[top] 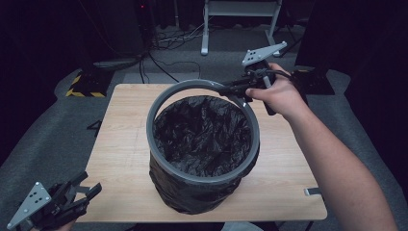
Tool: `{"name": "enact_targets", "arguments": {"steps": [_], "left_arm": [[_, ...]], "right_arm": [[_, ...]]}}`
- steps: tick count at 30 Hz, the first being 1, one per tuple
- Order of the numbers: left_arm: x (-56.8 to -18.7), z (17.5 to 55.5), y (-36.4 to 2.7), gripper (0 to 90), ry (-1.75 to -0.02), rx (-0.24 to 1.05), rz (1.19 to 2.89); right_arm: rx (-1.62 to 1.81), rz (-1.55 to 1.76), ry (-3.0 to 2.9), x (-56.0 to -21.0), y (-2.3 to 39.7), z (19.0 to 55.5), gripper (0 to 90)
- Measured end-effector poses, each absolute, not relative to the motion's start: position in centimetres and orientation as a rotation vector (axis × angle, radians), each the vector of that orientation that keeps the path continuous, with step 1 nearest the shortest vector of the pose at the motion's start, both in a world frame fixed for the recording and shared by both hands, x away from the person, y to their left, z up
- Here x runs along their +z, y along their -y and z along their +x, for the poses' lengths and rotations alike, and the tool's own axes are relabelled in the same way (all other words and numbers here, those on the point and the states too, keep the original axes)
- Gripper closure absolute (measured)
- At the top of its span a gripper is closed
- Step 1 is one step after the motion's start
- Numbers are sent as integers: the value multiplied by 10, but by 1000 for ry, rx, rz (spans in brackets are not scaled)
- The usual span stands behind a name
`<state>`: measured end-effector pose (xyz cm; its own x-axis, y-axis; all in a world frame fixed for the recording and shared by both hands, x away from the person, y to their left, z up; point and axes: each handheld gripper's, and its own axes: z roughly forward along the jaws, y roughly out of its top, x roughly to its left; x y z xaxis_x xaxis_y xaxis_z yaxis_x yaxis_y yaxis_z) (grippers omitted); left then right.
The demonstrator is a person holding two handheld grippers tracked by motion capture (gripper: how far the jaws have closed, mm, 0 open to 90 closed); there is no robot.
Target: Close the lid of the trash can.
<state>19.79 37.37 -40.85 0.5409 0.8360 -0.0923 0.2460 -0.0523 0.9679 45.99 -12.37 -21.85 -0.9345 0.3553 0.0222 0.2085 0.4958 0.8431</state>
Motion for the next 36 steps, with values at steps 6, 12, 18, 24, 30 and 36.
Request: {"name": "enact_targets", "arguments": {"steps": [6,12,18,24,30,36], "left_arm": [[-409,198,-374,352,-945,620,1590],[-409,198,-374,352,-943,620,1592],[-409,198,-374,352,-941,621,1592],[-407,198,-373,351,-938,620,1595],[-403,199,-370,351,-927,615,1594],[-386,208,-357,349,-873,597,1601]], "right_arm": [[1326,512,-2642,-229,115,467,782],[1294,523,-2684,-233,112,470,782],[1286,529,-2696,-234,112,470,780],[1332,529,-2662,-234,113,469,648],[1490,507,-2548,-228,122,459,447],[1554,461,-2441,-219,147,434,425]]}}
